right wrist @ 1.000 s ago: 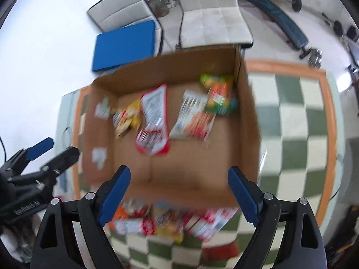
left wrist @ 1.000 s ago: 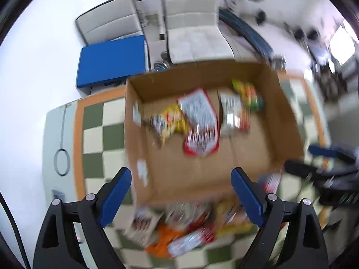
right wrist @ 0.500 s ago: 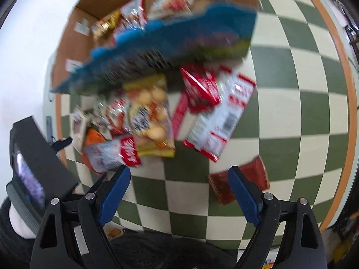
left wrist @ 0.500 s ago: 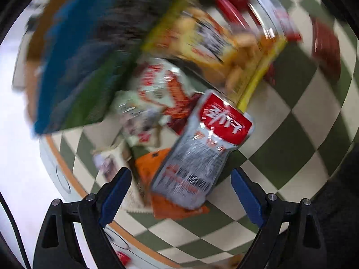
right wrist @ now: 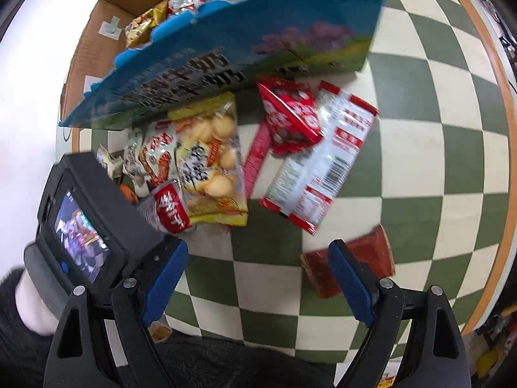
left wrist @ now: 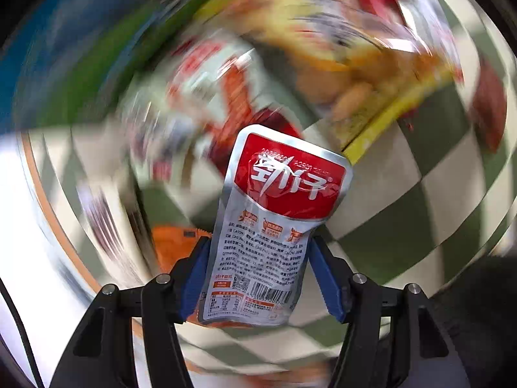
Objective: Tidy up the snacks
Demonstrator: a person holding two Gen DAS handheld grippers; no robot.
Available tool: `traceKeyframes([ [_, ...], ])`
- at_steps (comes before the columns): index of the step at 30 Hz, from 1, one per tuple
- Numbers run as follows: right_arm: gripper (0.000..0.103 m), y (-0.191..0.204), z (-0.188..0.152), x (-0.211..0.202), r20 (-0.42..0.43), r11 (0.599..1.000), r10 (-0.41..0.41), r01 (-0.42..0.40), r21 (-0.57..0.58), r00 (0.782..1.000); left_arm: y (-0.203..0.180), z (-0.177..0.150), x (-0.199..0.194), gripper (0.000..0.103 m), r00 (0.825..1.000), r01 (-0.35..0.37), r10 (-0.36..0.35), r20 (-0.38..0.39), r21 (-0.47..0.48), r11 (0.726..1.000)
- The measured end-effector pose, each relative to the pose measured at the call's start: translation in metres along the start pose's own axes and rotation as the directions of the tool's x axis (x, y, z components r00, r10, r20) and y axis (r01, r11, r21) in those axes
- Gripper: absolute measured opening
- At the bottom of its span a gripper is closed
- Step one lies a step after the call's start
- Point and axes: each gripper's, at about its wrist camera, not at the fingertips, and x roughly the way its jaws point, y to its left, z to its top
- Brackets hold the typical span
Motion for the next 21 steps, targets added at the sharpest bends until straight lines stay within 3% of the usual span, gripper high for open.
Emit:
traceKeyframes([
  [2,0.091,0.007,0.005,0.004,0.004,1.000,0.007,-0.007,-0.007,1.000,0.017,-0.009,0.002,0.059,0.993,0.116,-0.119,-0.012,-0.153,0.981],
  [4,0.091,0.018,0.013,0.014,0.002,1.000,0.006,-0.006,-0.022,1.000,0.031,-0.020,0.003,0.059,0.978,0.203,-0.209,0.013,-0.290,0.935],
  [7,0.090,0.035,0.023,0.032,-0.006,0.999,0.000,-0.001,-0.037,1.000,0.055,-0.038,0.010,0.059,0.940,0.328,-0.333,0.078,-0.488,0.809],
  [9,0.090,0.045,0.028,0.046,-0.007,0.999,-0.010,0.010,-0.045,1.000,0.066,-0.046,0.016,0.059,0.908,0.394,-0.404,0.114,-0.564,0.726],
  [10,0.090,0.049,0.031,0.051,-0.006,0.999,-0.021,0.020,-0.049,1.000,0.069,-0.047,0.019,0.059,0.897,0.412,-0.424,0.124,-0.582,0.701],
  [11,0.090,0.053,0.034,0.057,-0.003,0.998,-0.038,0.038,-0.053,0.999,0.072,-0.047,0.021,0.059,0.895,0.415,-0.428,0.126,-0.590,0.693],
  [13,0.090,0.061,0.040,0.069,-0.002,0.996,-0.072,0.072,-0.062,0.997,0.072,-0.046,0.025,0.059,0.899,0.404,-0.424,0.112,-0.587,0.702],
  [15,0.086,0.067,0.043,0.079,-0.006,0.990,-0.123,0.122,-0.067,0.992,0.064,-0.053,0.032,0.060,0.911,0.375,-0.404,0.082,-0.570,0.731],
  [17,0.068,0.069,0.042,0.081,0.012,0.978,-0.192,0.192,-0.086,0.981,0.058,-0.050,0.036,0.060,0.923,0.348,-0.380,0.060,-0.550,0.759],
  [21,0.057,0.060,0.030,0.078,-0.007,0.973,-0.203,0.201,-0.116,0.979,0.033,-0.041,0.034,0.060,0.947,0.293,-0.321,0.032,-0.504,0.812],
])
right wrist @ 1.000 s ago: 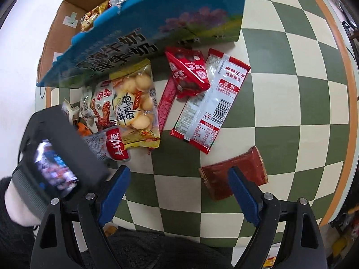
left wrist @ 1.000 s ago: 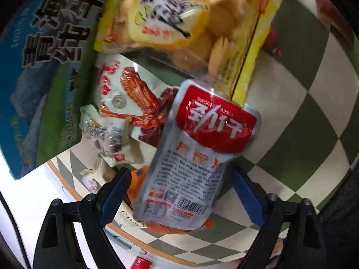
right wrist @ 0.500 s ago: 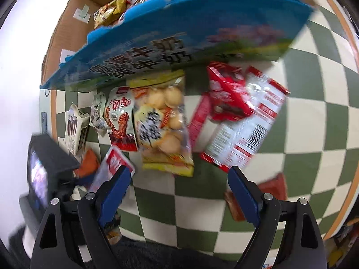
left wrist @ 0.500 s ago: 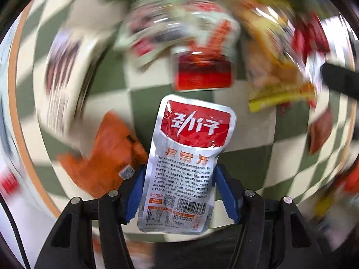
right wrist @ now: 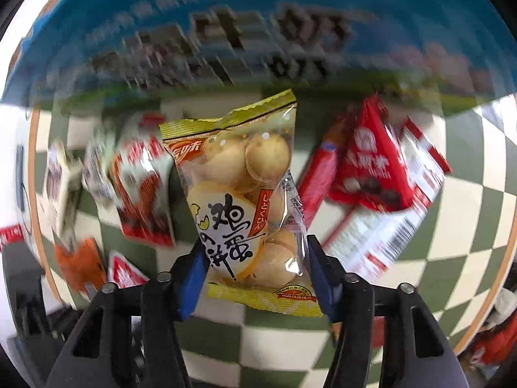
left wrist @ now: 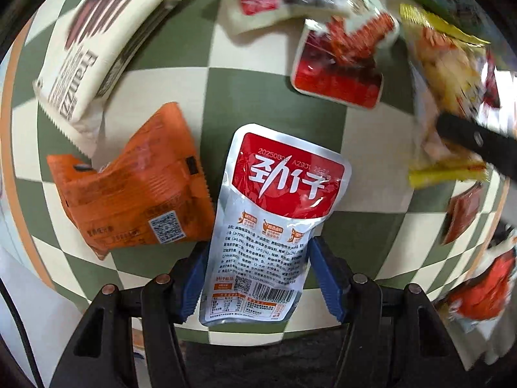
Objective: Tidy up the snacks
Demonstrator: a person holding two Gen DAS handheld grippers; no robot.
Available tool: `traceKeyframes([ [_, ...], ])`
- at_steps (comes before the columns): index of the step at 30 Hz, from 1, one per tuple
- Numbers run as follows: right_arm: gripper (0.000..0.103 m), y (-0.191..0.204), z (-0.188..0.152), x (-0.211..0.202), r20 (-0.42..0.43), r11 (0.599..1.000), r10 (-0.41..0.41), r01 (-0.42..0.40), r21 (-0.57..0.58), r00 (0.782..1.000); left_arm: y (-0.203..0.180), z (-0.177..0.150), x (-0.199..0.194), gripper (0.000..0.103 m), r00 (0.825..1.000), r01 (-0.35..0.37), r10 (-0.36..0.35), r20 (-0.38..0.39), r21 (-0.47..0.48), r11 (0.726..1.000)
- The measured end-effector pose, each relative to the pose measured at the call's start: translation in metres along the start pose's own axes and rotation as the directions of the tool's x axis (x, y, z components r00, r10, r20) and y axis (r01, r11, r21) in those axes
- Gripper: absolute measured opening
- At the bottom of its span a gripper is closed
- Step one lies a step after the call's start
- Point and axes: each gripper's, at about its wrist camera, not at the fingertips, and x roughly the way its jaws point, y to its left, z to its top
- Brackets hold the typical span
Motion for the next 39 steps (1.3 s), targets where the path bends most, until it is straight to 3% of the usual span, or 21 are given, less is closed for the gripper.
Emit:
traceKeyframes([
  [4,0.053,-0.007,-0.025,-0.001,-0.052,0.998,-0.005,0.002,-0.057,0.999,-0.015,-0.001,0.004,0.060,0.998,-0.057,0.056,0.016,0.039,0.998],
  [8,0.057,-0.017,-0.043,0.010,-0.113,0.998,0.043,-0.049,-0.050,0.993,-0.061,-0.005,0.014,0.054,0.998,-0.055,0.054,0.027,0.046,0.997],
  [10,0.059,-0.022,-0.045,0.019,-0.135,0.997,0.069,-0.073,-0.030,0.988,-0.062,-0.008,0.012,0.054,0.998,-0.049,0.047,0.028,0.043,0.998],
  [17,0.038,-0.023,-0.055,0.009,-0.053,0.996,0.090,-0.091,-0.011,0.995,-0.069,-0.008,-0.022,0.054,0.996,-0.047,0.043,0.082,0.054,0.997],
  [25,0.036,-0.034,-0.064,-0.029,0.004,0.982,0.190,-0.190,0.012,0.982,-0.078,-0.007,-0.074,0.051,0.987,0.056,-0.063,0.151,0.050,0.997],
  [28,0.036,-0.044,-0.066,-0.061,0.037,0.970,0.241,-0.242,0.014,0.970,-0.088,-0.010,-0.108,0.051,0.972,0.107,-0.118,0.203,0.064,0.992],
  [34,0.036,-0.065,-0.058,-0.134,0.138,0.948,0.314,-0.318,0.009,0.940,-0.105,-0.004,-0.193,0.051,0.915,0.193,-0.216,0.340,0.100,0.976],
  [39,0.036,-0.068,-0.047,-0.176,0.221,0.923,0.371,-0.384,0.020,0.902,-0.098,0.015,-0.225,0.051,0.886,0.236,-0.266,0.380,0.125,0.964],
])
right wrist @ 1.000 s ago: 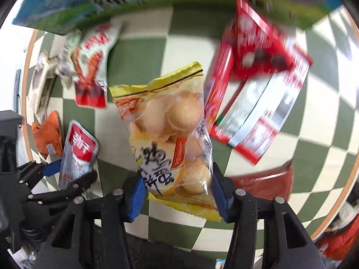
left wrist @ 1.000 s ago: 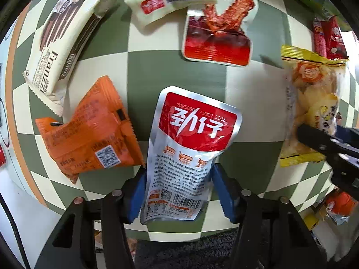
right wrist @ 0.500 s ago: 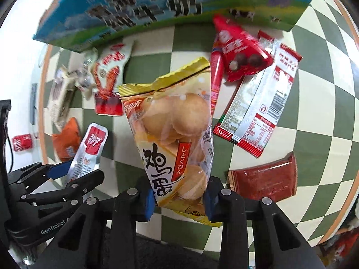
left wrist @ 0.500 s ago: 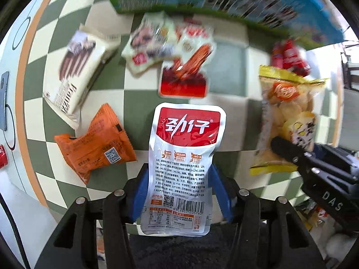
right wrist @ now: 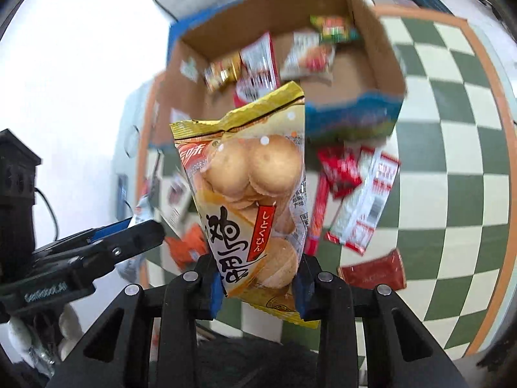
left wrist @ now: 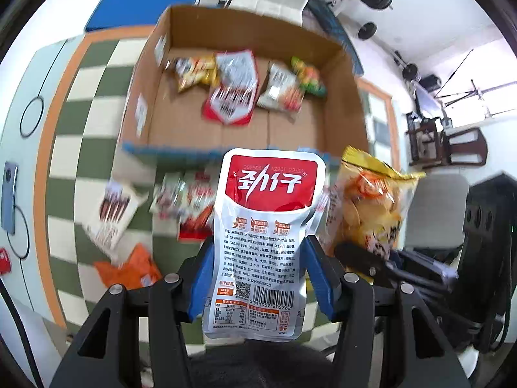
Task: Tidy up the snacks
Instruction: 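Carry both packets into the box and open both tools to drop them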
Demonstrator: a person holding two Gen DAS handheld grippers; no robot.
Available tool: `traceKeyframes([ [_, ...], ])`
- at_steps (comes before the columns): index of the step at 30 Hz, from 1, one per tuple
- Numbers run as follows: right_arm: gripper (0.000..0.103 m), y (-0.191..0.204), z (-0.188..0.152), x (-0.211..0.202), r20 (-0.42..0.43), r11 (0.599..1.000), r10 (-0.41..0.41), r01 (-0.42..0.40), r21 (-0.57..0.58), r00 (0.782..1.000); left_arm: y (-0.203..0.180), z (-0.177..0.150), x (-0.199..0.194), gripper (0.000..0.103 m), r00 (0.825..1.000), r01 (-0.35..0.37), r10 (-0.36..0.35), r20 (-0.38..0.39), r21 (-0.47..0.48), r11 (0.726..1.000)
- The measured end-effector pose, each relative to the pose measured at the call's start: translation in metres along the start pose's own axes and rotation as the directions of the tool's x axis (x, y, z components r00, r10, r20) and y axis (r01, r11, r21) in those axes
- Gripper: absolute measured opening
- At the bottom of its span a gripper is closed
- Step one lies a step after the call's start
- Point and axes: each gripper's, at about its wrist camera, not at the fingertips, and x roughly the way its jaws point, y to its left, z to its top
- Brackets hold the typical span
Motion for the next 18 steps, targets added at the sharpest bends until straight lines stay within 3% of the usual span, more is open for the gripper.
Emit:
traceKeyframes([
  [4,0.036,-0.006,0.027,-0.027,0.064,1.000,0.017,-0.018,0.020,0.998,-0.008,0.035,-0.010,0.051,0.999,0.048,-0.048,0.009,-0.015,0.999],
  [9,0.036,-0.015,0.064,-0.028,0.103,0.998,-0.011,0.005,0.061,0.995,-0.016,0.082,0.005,0.051,0.998,0.056,-0.056,-0.010,-0.017,0.998],
  [18,0.036,-0.047,0.125,-0.003,0.063,0.989,-0.057,0.048,0.138,0.996,-0.023,0.140,0.059,0.051,0.991,0.053,-0.057,-0.118,-0.035,0.998],
])
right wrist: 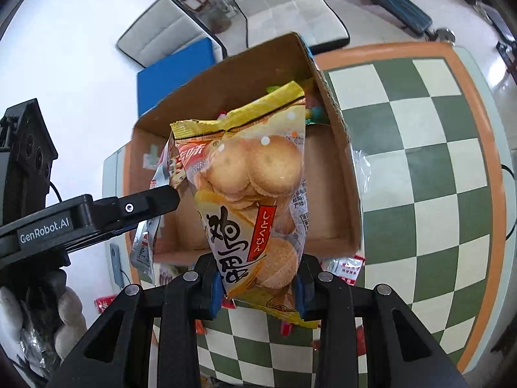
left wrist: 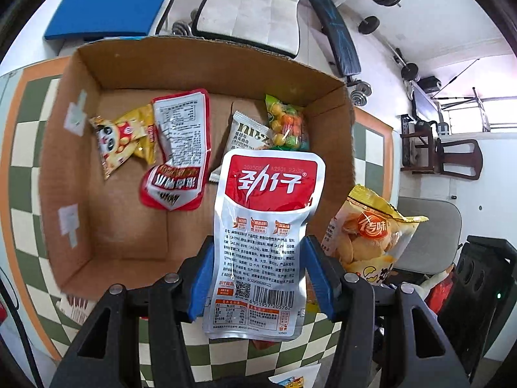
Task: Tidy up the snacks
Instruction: 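Carry both packets into the box and open both tools to drop them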
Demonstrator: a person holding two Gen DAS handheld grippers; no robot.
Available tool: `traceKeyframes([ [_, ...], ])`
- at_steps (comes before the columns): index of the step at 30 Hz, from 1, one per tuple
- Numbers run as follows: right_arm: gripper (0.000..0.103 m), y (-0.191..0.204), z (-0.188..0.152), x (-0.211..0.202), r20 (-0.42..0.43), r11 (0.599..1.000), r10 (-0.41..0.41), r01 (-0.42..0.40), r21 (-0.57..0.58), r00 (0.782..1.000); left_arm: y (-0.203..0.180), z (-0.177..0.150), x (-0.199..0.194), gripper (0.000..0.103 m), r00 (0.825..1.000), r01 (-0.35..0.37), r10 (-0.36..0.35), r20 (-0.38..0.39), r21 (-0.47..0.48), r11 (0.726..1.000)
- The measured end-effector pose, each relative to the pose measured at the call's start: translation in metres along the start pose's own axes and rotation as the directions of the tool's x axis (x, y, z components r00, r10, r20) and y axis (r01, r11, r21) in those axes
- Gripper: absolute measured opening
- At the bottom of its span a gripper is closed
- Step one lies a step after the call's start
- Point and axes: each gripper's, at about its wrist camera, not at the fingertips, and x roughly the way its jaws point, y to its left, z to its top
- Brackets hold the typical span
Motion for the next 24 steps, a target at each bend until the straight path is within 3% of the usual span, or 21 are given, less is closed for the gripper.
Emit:
traceKeyframes([
  [7,0.036,0.000,0.024,0.027,-0.036,1.000,-0.026,0.026,0.002,0.999,0.008,0.021,0.031,0.053,0.997,-0.037,0.035,-0.071,-0.017,0.999],
  [10,0.038,0.002,0.029,0.038,-0.062,0.999,-0.041,0.041,-0.001,0.997,0.010,0.022,0.038,0.060,0.993,-0.081,0.081,-0.086,0.007,0.997],
  [11,0.043,0.002,0.031,0.041,-0.074,0.999,-0.051,0.052,0.004,0.996,0.009,0.022,0.039,0.068,0.992,-0.094,0.095,-0.088,0.018,0.995],
  [12,0.050,0.001,0.033,0.044,-0.087,0.998,-0.063,0.064,0.007,0.994,0.010,0.022,0.040,0.085,0.990,-0.106,0.108,-0.087,0.025,0.994],
  [14,0.082,0.003,0.034,0.047,-0.095,0.997,-0.070,0.071,0.007,0.993,0.008,0.020,0.040,0.090,0.990,-0.113,0.116,-0.082,0.043,0.993],
  [24,0.085,-0.003,0.035,0.055,-0.100,0.993,-0.122,0.122,-0.003,0.988,0.011,0.016,0.029,0.090,0.992,-0.110,0.114,-0.063,0.054,0.992],
])
